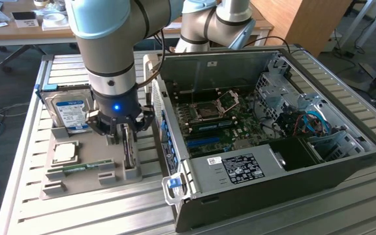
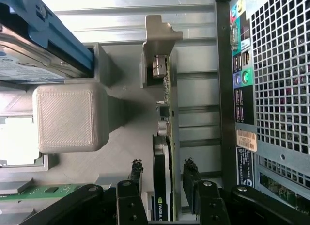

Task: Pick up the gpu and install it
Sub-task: 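Pick up the gpu and move the gpu toward the slot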

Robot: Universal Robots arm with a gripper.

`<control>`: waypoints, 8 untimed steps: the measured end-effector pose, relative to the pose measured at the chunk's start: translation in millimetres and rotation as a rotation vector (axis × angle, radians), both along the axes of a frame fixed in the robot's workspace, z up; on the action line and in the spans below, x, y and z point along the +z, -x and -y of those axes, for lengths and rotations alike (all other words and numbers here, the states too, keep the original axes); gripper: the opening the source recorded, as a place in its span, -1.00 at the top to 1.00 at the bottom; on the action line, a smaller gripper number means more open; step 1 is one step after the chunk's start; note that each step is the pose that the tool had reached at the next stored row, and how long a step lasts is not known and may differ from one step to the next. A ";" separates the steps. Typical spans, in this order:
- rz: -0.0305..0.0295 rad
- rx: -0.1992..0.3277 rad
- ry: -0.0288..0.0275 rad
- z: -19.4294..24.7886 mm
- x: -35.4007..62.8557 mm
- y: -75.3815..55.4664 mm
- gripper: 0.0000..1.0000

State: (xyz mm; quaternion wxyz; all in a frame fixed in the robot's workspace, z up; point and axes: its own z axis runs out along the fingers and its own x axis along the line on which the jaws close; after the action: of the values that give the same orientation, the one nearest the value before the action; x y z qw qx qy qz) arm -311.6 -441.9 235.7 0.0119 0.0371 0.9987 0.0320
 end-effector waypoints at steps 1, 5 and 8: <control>0.0000 0.000 -0.0004 -0.1 -0.5 0.0 0.05; -0.0003 0.000 -0.0006 -0.4 -2.3 0.1 0.05; -0.0002 0.000 -0.0008 -0.5 -2.5 0.1 0.05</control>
State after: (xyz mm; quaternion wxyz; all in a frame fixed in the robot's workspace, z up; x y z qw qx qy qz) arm -311.7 -441.5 233.2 0.0118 0.0372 0.9987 0.0324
